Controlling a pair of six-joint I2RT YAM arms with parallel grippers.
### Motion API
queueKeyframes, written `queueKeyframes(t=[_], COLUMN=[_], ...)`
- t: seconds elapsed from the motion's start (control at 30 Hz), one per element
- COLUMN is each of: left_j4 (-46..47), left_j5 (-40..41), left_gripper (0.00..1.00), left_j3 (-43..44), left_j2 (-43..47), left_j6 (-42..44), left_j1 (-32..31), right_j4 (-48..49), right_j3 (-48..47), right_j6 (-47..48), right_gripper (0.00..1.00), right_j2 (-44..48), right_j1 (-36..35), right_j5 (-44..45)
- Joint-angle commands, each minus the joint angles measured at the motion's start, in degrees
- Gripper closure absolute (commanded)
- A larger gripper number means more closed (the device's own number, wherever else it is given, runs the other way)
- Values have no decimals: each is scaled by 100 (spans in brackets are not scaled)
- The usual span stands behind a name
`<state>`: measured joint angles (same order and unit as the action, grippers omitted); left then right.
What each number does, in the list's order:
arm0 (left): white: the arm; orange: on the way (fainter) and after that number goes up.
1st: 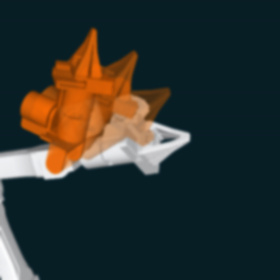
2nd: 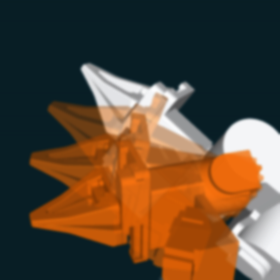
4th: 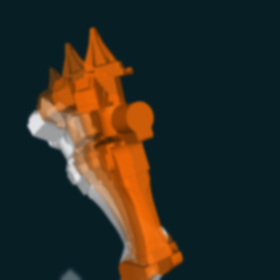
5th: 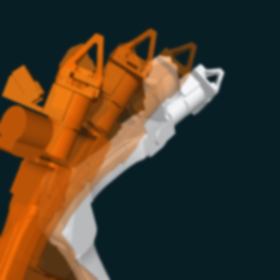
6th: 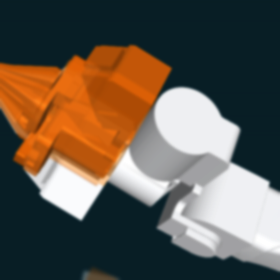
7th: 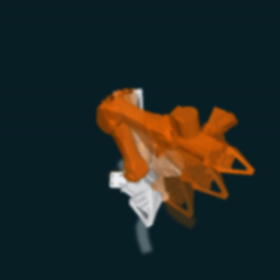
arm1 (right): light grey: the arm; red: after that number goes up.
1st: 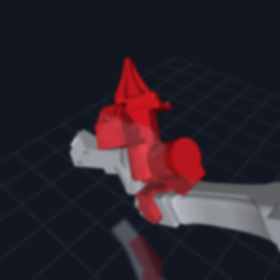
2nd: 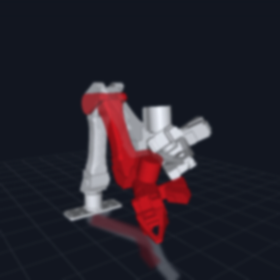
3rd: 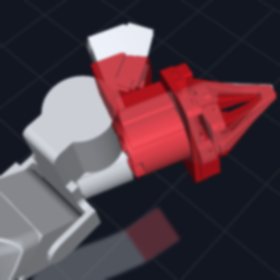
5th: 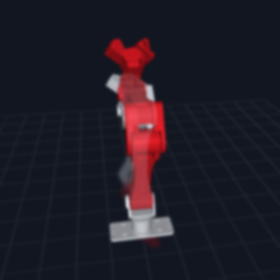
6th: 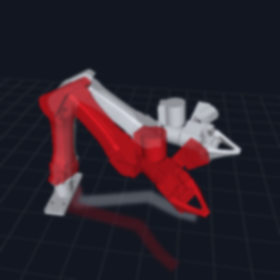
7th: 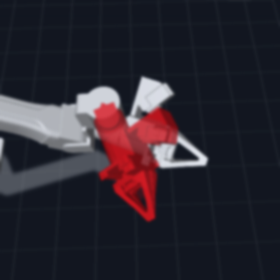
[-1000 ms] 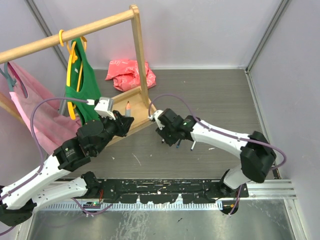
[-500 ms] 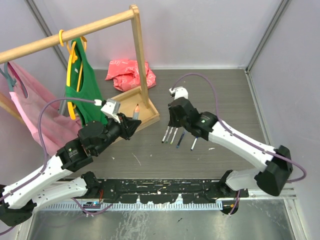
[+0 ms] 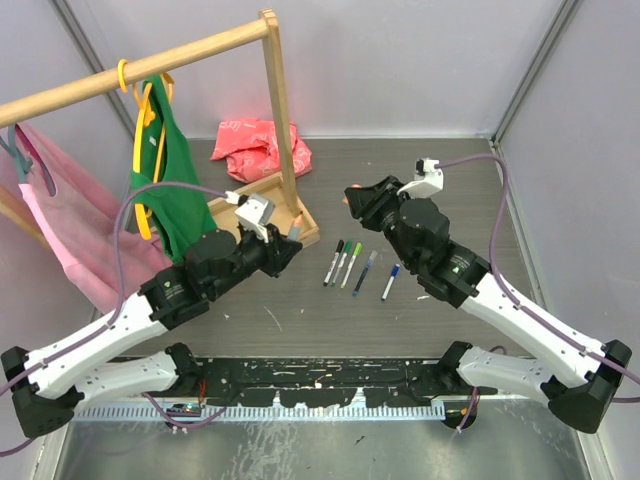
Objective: Insert the pens into the pen caps
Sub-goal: Insert the pen cap onto the pen.
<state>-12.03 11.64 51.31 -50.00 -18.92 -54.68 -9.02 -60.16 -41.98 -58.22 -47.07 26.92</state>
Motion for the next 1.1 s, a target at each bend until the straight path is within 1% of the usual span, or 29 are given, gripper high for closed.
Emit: queueKeyframes(t=[0.0,0.17,0.37,0.57,1.07], left_j4=[497,550,719,833,849], left_j5=[-357,-449,-546,-625,-662], left_gripper=[100,100,100,100,100], left_j3=[418,532,461,375,329], left_j2=[-237,-511,-579,-539,-530], left_j6=[268,311,389,443,457], left_j1=[25,26,14,9,7], right_j4=[1142,1428,1465,1408,1669], right_j3=[329,421,330,181,67], right_j6=[-1158,-1538,-1538,-1519,-1211], right_gripper=[100,100,100,100,100], right_j2=[159,57,-50,-256,-336], right_j1=[14,1,-48,-157,-464], right_j5=[216,67,19,-227,-209])
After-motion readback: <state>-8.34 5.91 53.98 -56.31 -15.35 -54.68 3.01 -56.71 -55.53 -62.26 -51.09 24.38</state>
